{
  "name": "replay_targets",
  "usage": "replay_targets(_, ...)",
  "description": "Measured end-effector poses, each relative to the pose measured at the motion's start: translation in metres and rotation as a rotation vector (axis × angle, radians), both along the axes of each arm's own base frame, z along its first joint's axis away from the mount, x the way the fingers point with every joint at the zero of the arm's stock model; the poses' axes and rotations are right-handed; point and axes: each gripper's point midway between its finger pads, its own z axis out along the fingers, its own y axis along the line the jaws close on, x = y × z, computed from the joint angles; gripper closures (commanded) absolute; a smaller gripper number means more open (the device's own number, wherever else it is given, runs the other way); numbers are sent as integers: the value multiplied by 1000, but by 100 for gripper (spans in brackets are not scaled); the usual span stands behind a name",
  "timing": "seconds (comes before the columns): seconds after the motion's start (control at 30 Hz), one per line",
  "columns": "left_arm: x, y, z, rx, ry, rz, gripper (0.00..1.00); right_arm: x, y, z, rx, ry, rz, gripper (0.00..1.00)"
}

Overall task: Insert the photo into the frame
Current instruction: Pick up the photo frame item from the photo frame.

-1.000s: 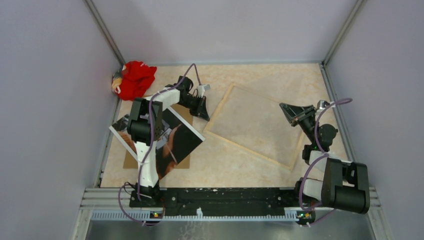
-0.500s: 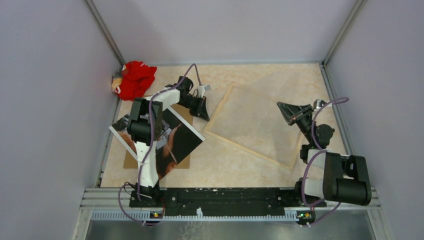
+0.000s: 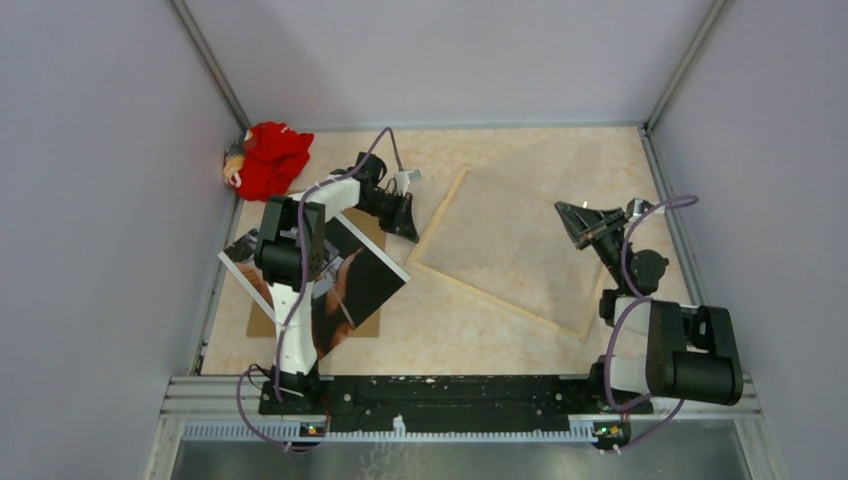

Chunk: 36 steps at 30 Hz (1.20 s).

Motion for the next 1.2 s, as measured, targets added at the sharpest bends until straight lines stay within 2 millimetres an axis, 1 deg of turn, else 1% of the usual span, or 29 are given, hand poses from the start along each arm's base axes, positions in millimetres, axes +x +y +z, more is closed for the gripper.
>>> replay_targets(0.17, -1, 0, -1, -1, 1, 0, 100, 2, -1, -1, 24, 4, 2, 100)
replay_targets(0.4, -1, 0, -1, -4, -1, 0, 100, 11, -4, -13, 72, 68, -12, 100)
replay_targets(0.57, -1, 0, -1, -4, 0, 0, 100, 11, -3, -18, 82, 88, -13, 100)
replay_targets(0.97, -2, 0, -1, -4, -3, -1, 100, 4, -1, -31, 58, 107, -16, 100)
replay_targets(1.2, -3, 0, -1, -4, 1, -1, 100, -8, -9, -19, -34, 40, -58, 100)
